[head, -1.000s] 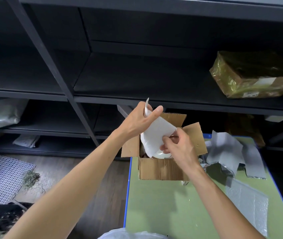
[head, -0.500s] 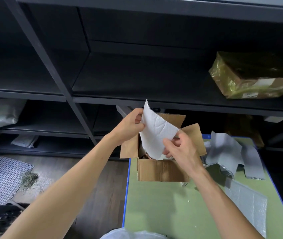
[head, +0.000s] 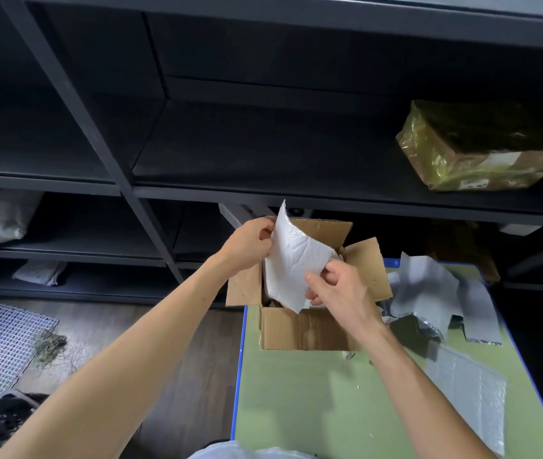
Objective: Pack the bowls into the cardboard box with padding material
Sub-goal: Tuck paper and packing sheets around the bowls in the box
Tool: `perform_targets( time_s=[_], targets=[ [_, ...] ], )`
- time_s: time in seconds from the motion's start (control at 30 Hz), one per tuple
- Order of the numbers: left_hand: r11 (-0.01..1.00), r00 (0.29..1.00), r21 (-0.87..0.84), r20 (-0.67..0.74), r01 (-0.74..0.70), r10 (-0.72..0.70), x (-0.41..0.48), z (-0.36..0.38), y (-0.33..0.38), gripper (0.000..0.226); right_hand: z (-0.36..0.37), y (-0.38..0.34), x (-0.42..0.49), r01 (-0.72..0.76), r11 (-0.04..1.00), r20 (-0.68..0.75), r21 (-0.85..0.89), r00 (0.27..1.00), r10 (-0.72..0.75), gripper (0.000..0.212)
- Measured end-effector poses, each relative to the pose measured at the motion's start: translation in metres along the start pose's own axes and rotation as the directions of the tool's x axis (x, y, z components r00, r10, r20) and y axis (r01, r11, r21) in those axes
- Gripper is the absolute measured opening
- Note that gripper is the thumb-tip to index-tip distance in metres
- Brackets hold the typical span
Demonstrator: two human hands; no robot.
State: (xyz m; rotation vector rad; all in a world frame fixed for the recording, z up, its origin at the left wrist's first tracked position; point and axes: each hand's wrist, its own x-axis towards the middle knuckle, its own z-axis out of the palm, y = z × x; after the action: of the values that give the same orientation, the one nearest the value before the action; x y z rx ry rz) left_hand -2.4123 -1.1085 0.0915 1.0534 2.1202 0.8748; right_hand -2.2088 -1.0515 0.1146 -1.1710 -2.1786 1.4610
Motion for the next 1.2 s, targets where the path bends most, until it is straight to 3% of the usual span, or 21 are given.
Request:
perform_targets(
  time_s=[0.3,0.6,0.73,0.8,1.0,1.2],
  targets=[
    [0.999,0.996,0.033,-0.092,0.012,-0.008,-0.002,0.001,0.000,0.033,0.017,-0.001,0.010,-0.048,0.998,-0.002,-0.028,0.999,0.048,0.009],
    [0.979,0.990,-0.202,-0.134,0.005,-0.033,-0.013,-0.006,0.003,0.040,0.017,0.001,0.011,-0.042,0.998,-0.110,-0.037,0.993,0.038,0.006],
    [0.977,0.994,-0.214,-0.111,-0.025,0.002,-0.020,-0.003,0.004,0.035,0.016,0.005,0.006,-0.048,0.996,-0.133,-0.077,0.990,0.037,0.010],
    [0.979,0.997,-0.202,-0.080,-0.029,0.013,-0.023,-0.001,0.004,0.032,0.016,0.007,0.005,-0.051,0.997,-0.123,-0.059,0.991,0.044,0.008],
    [0.994,0.999,-0.110,-0.040,0.008,-0.013,-0.029,0.000,0.005,0.053,0.018,-0.001,0.007,-0.025,0.999,-0.018,-0.044,1.000,0.024,0.008],
    [0.995,0.994,-0.087,-0.096,0.047,-0.055,-0.034,-0.007,0.020,0.062,0.033,-0.010,0.010,-0.007,0.998,0.072,-0.070,0.997,0.012,0.009]
  ],
)
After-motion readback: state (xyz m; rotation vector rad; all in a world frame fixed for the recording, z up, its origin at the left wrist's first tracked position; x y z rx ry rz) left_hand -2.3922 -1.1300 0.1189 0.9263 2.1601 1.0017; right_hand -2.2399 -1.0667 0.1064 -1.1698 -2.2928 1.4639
